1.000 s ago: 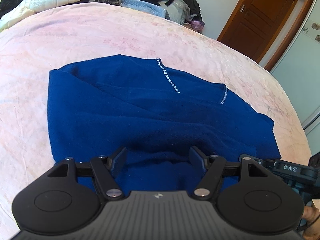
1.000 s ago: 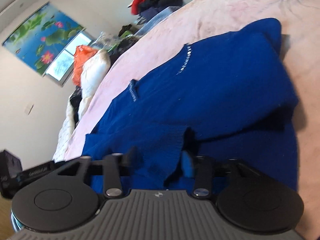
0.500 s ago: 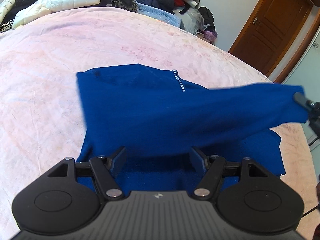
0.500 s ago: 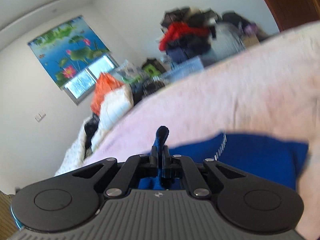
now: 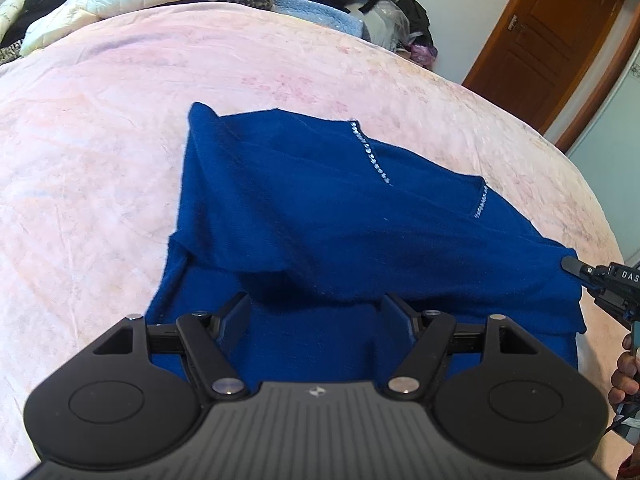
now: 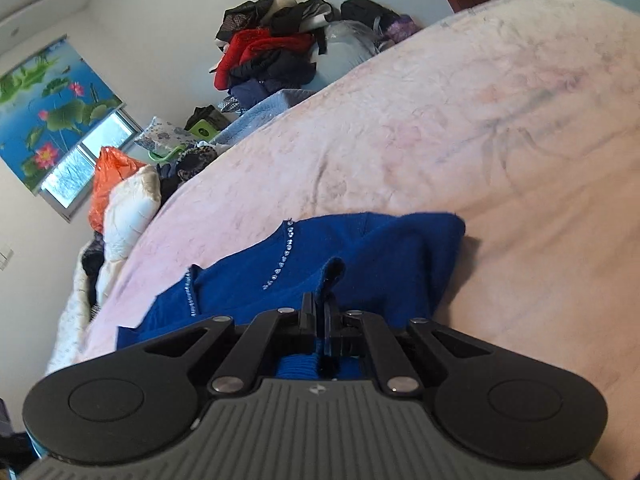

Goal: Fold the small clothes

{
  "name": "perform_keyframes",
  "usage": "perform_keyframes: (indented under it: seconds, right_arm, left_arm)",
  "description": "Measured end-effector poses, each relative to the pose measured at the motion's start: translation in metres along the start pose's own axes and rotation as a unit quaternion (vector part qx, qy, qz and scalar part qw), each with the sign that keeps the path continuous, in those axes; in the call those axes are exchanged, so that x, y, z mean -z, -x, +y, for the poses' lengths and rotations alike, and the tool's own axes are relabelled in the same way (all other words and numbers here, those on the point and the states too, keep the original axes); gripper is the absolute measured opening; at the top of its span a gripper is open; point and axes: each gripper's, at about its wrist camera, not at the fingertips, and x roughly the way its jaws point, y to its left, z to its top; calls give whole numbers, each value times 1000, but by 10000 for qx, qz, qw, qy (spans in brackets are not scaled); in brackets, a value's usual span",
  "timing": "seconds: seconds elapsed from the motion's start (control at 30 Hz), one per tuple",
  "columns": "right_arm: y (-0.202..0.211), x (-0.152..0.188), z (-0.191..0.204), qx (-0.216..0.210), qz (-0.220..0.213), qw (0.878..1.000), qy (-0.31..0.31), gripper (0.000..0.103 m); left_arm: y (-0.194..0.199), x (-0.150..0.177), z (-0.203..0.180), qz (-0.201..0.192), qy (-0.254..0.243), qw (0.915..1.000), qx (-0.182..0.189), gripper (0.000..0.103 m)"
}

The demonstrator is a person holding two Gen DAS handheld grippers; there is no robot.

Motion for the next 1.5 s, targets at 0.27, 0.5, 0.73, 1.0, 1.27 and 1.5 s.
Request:
perform_keyframes:
  seconds: [0.27,0.5,0.73,1.0,1.27,1.5]
  right_arm:
    - [9,2,-16,371,-135,9992,51,8]
    - [19,3,1,630,-574,9957,367,51]
    - [-9,-2,-8,289,-164,9994,120,63]
    - [-31,4,4,263,171,9979,558,8]
    - [-1,-21,-4,546,-487,9953,628,8]
    - [-4,-5,-17,1511,-419,9853,678,47]
  left_arm:
    - [3,0,20,35,212,9996,-192,72]
    - [1,3,20,96,186,9996,-210,72]
    - [-1,4,19,134,170,9996,-172,72]
    - [-2,4,18,147,193,9996,-159,72]
    - [0,3,20,98,207,9995,-197,72]
    - [-1,4,21,154,227,9994,-229,72]
